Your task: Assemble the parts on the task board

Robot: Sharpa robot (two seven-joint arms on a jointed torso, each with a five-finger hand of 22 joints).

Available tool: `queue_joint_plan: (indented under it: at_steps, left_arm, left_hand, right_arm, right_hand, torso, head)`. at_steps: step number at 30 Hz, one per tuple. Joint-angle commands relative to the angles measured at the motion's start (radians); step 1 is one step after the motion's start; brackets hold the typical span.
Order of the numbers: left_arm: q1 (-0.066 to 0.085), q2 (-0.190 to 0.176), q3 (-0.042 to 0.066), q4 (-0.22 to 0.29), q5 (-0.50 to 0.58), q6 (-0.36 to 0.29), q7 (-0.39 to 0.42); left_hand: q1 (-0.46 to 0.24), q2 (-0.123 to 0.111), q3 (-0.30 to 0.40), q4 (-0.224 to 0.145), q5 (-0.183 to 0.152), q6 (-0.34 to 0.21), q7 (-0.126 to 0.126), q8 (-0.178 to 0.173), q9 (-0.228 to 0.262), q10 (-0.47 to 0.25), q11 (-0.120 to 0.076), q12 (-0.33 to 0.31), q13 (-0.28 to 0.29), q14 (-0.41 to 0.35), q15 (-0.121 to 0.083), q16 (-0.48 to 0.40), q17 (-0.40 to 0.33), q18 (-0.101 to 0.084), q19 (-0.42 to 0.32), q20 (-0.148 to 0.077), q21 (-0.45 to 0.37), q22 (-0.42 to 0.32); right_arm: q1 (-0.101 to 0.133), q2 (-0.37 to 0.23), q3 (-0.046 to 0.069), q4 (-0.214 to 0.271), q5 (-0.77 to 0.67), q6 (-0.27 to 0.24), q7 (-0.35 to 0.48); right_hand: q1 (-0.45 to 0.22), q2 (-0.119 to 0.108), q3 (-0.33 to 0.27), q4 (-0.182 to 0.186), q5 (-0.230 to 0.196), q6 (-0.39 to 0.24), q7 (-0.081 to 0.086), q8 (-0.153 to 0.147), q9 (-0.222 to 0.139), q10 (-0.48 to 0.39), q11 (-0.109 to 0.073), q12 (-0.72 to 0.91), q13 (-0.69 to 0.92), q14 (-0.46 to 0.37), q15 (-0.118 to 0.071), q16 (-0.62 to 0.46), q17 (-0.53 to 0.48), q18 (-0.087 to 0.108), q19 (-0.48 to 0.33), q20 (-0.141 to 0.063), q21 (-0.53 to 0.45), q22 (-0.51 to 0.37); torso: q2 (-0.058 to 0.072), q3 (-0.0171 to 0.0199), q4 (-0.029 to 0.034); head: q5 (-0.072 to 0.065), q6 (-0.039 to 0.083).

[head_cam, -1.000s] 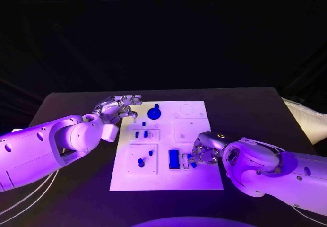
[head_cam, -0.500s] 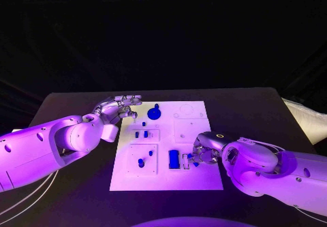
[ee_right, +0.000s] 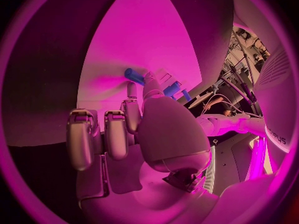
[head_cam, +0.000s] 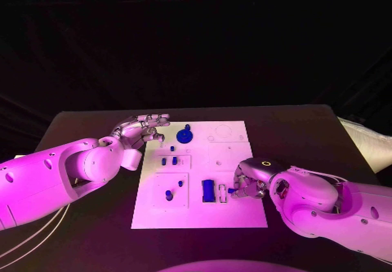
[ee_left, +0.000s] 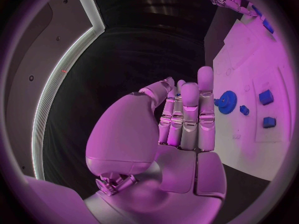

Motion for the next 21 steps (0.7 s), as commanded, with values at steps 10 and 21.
queue_joint_plan:
  at_steps: [10, 21]
  left_arm:
    - [-0.002, 0.001, 0.000, 0.000, -0.008, 0.027, 0.001]
    - [-0.004, 0.000, 0.000, -0.001, -0.009, 0.029, 0.000]
  left_hand:
    - [0.005, 0.000, -0.006, 0.001, 0.005, -0.003, 0.001, 0.006, -0.002, -0.010, 0.001, 0.003, 0.001, -0.009, 0.001, -0.004, -0.003, 0.019, -0.007, 0.000, -0.004, -0.001]
    - [0.005, 0.000, -0.006, 0.001, 0.005, -0.003, 0.001, 0.005, -0.002, -0.011, 0.001, 0.003, 0.001, -0.011, 0.002, -0.007, -0.009, 0.019, -0.007, 0.000, -0.005, -0.001]
  right_arm:
    - [-0.001, -0.001, -0.001, -0.003, -0.160, 0.114, -0.004]
    - [-0.002, 0.002, -0.001, -0.002, -0.196, 0.157, -0.002]
  right_hand:
    - [0.011, -0.030, -0.004, -0.012, -0.011, -0.025, 0.013, -0.015, -0.006, -0.037, 0.012, -0.054, -0.303, 0.069, 0.016, -0.008, 0.077, -0.003, 0.009, 0.018, -0.013, 0.147]
    - [0.056, -0.011, 0.028, -0.035, 0.008, 0.003, 0.001, -0.003, -0.002, -0.024, 0.003, -0.029, -0.289, 0.070, 0.011, -0.008, 0.080, -0.005, 0.016, 0.018, -0.006, 0.156]
  torso:
    - [0.000, -0.0011, 0.0008]
    - [-0.001, -0.0017, 0.0005]
  head:
    - [-0.002, -0.003]
    - [-0.002, -0.003]
